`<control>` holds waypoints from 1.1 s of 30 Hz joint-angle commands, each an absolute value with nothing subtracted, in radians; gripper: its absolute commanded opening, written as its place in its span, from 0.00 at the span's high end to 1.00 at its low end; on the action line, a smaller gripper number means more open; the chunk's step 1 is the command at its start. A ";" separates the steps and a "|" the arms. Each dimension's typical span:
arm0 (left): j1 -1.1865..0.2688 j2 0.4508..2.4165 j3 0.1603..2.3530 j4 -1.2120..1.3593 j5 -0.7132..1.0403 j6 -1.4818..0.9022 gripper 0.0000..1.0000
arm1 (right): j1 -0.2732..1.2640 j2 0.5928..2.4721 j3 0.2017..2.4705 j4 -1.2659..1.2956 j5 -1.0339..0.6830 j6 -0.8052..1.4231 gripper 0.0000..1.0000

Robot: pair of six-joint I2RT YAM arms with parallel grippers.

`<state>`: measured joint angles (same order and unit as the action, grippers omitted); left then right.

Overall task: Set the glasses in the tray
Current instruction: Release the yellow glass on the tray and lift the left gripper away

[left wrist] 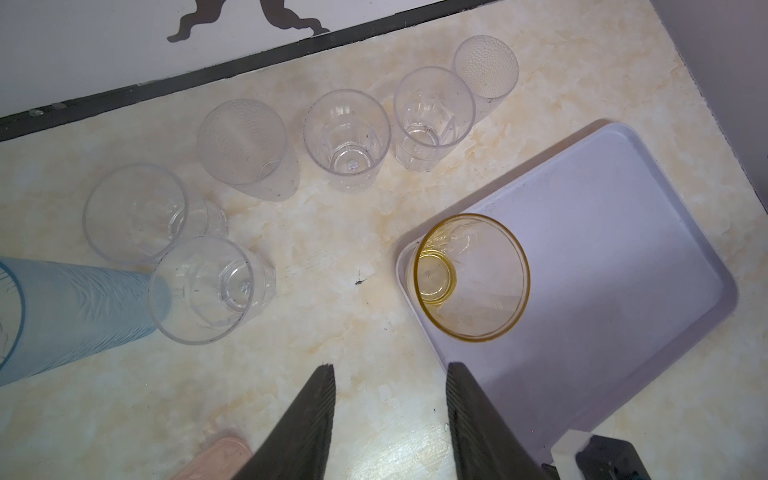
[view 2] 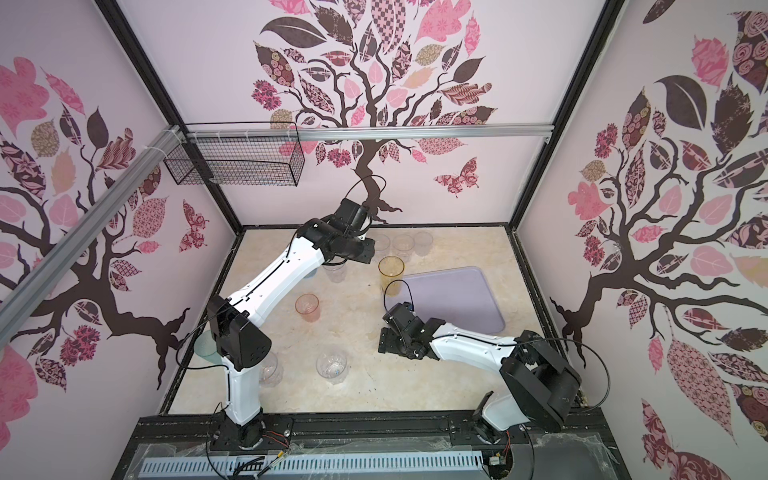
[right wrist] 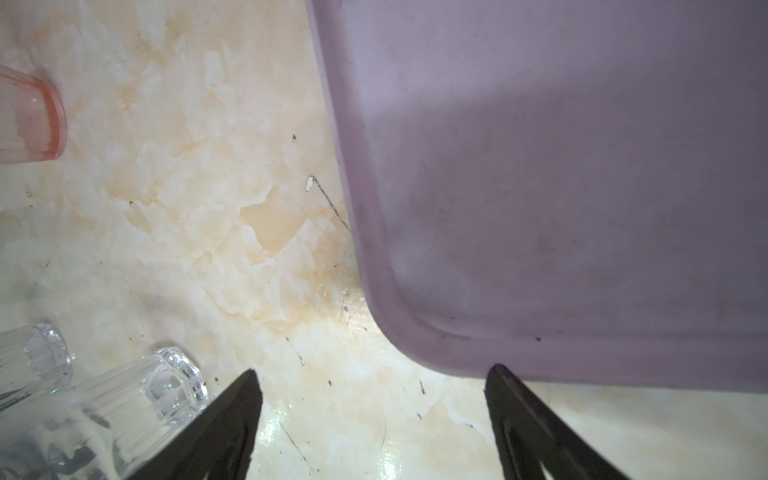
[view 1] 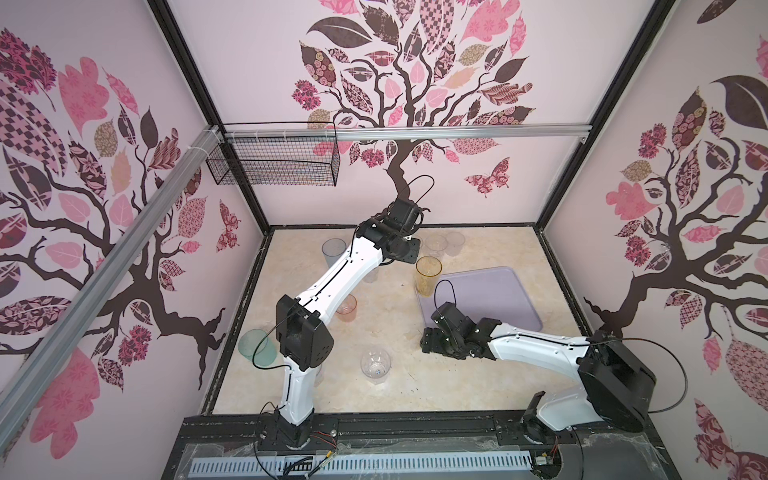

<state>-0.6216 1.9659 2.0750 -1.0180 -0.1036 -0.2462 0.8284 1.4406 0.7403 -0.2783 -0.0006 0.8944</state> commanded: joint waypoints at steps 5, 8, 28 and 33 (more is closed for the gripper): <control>-0.610 1.782 1.906 -0.927 -0.125 -0.242 0.50 | 0.827 1.378 0.795 -0.398 0.117 0.848 0.10; -0.595 1.702 1.813 -0.875 -0.138 -0.246 0.48 | 0.825 1.316 0.798 -0.425 0.165 0.828 0.10; -0.503 1.441 1.562 -0.723 -0.150 -0.234 0.37 | 0.825 1.286 0.791 -0.393 0.173 0.834 0.09; -0.487 1.395 1.505 -0.698 -0.189 -0.222 0.32 | 0.826 1.295 0.791 -0.379 0.164 0.833 0.09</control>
